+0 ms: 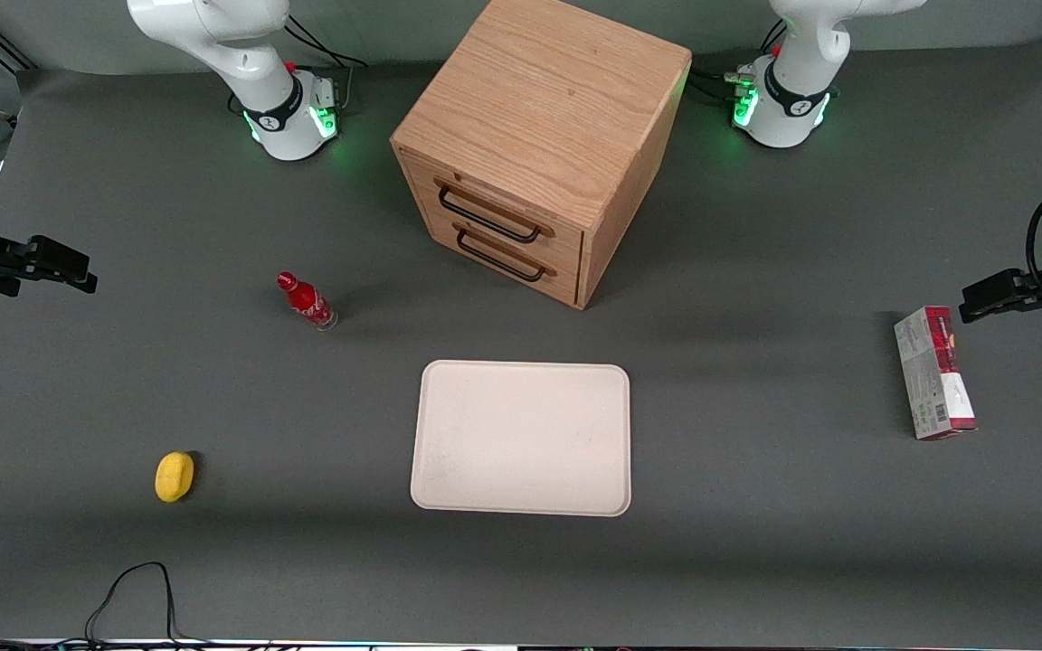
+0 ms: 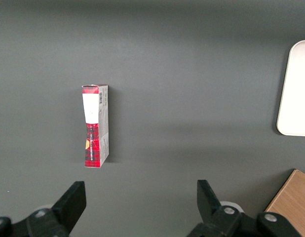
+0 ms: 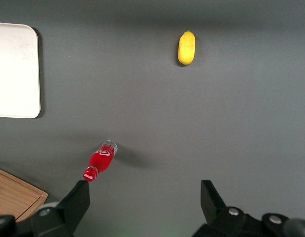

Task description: Open upper drawer

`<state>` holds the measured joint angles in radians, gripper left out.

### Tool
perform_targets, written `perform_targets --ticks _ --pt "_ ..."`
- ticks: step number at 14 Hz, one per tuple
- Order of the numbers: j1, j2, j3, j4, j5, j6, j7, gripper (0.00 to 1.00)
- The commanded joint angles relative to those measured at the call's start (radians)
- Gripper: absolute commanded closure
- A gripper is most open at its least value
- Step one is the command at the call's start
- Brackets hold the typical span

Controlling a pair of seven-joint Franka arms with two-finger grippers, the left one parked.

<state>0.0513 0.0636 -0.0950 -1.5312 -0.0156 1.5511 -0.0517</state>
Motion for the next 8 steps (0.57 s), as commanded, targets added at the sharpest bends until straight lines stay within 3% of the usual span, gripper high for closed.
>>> perform_targets --ticks 1,8 --pt "-0.001 -0.007 0.000 -0.003 0.005 -0.011 0.015 0.00" --pt "0.039 0.002 0.017 0.013 0.020 -0.011 0.015 0.00"
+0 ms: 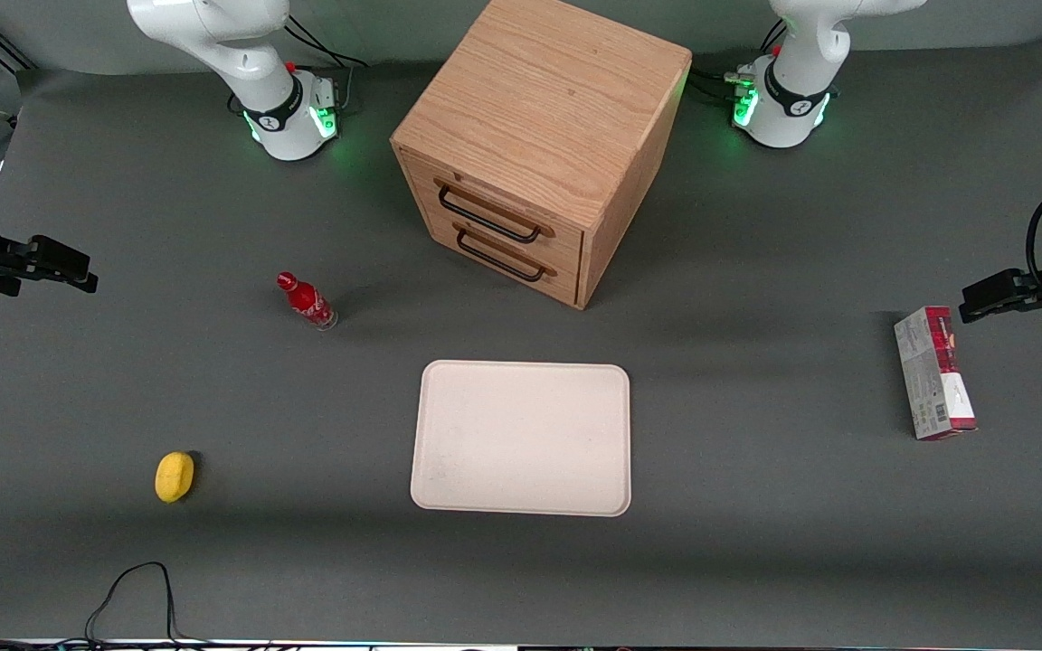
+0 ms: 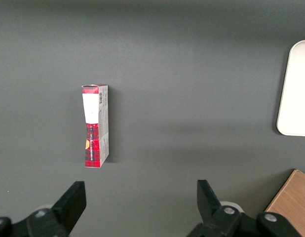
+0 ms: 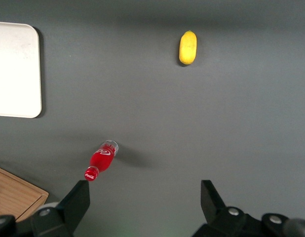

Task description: Open upper drawer

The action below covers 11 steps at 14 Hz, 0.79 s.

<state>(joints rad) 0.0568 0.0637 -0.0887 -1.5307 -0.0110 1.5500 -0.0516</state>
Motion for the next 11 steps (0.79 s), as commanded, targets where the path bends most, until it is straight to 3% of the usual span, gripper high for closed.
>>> perform_targets --ticks 1,8,11 --pt "0.081 0.002 0.010 0.014 0.017 -0.010 0.015 0.00" --pt "0.548 0.070 0.012 0.053 0.014 -0.005 0.015 0.00" --pt "0.679 0.117 0.012 0.067 0.014 -0.001 0.013 0.00"
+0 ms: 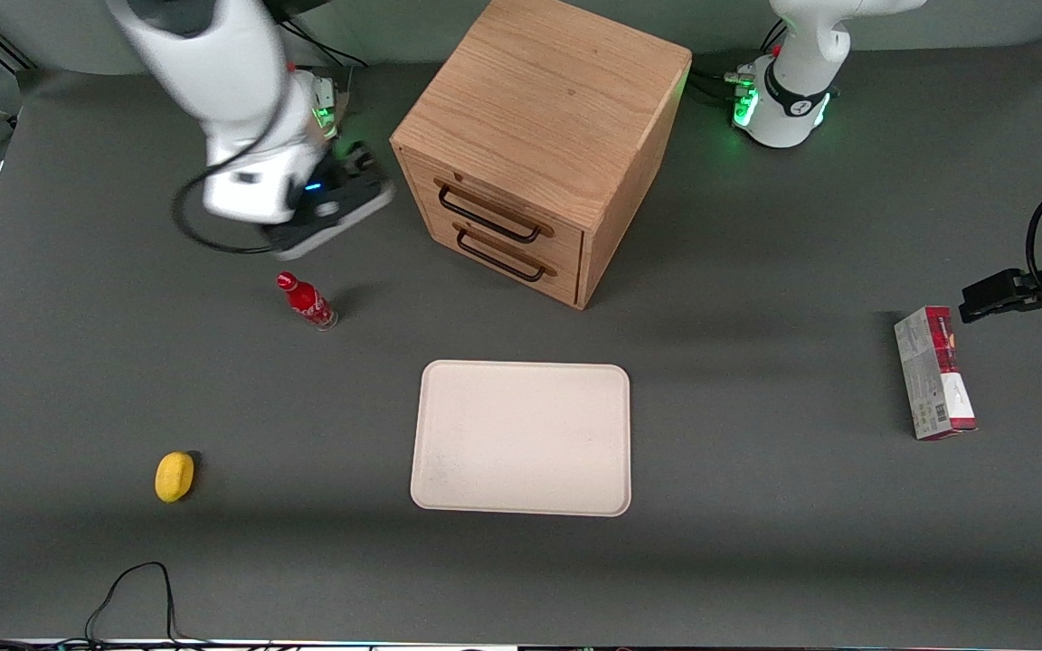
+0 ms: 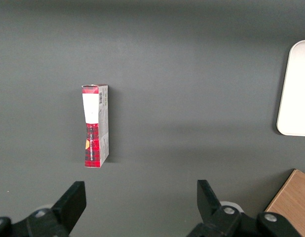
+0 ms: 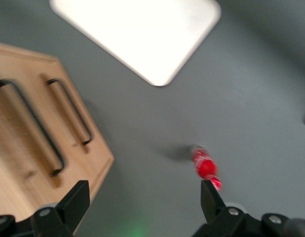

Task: Open upper drawer
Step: 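Move the right gripper to the upper drawer's black handle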

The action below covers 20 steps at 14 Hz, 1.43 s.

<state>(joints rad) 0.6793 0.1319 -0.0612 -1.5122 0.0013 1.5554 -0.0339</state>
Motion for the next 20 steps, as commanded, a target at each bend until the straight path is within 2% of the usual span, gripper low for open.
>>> perform_targets --ticks 1,6,9,11,14,20 --pt "0.078 0.052 -0.014 0.047 0.003 -0.005 -0.007 0.00" --pt "0.123 0.055 -0.009 0.044 0.011 -0.002 -0.038 0.00" --pt "0.121 0.060 -0.009 0.041 0.084 0.026 -0.165 0.00" --pt "0.121 0.063 -0.008 0.041 0.094 0.029 -0.182 0.00" --pt "0.114 0.063 -0.015 0.041 0.198 0.029 -0.196 0.00" --pt "0.115 0.061 -0.019 -0.066 0.193 0.159 -0.198 0.00"
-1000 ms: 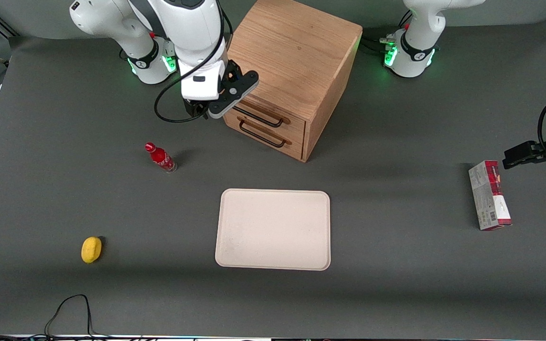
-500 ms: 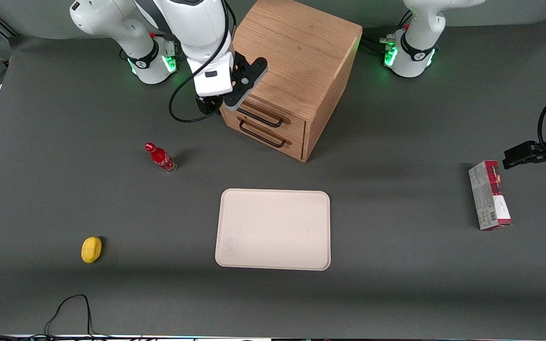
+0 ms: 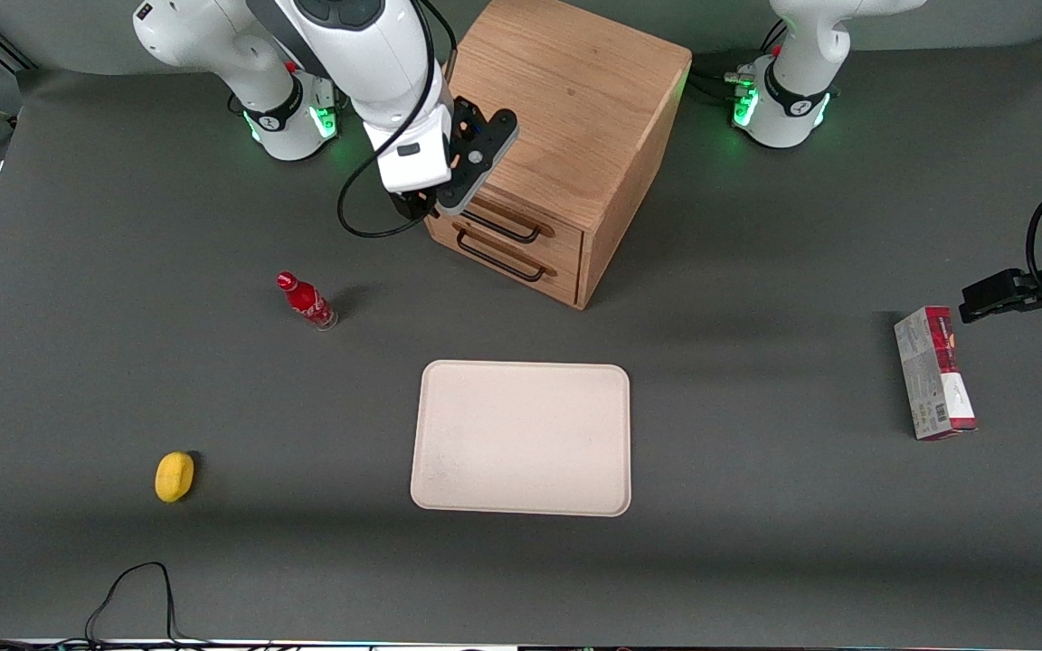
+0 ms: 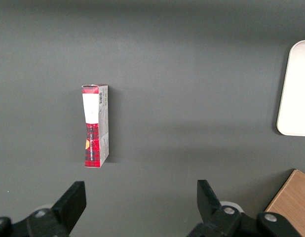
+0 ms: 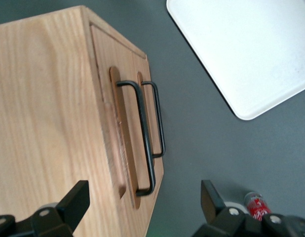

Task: Open upper drawer
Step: 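Move the right gripper to the upper drawer's black handle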

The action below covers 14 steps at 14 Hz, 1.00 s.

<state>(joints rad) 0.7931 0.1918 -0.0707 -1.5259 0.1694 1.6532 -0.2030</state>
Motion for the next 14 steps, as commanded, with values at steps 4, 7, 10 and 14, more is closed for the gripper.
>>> perform_targets --ticks 4,7,10,14 --pt "0.006 -0.005 -0.009 -0.138 0.021 0.146 -0.029 0.00" --pt "0.009 -0.009 -0.008 -0.198 0.007 0.206 -0.032 0.00" --pt "0.011 -0.008 -0.006 -0.244 -0.001 0.253 -0.032 0.00" --pt "0.028 0.000 -0.004 -0.276 -0.001 0.293 -0.032 0.00"
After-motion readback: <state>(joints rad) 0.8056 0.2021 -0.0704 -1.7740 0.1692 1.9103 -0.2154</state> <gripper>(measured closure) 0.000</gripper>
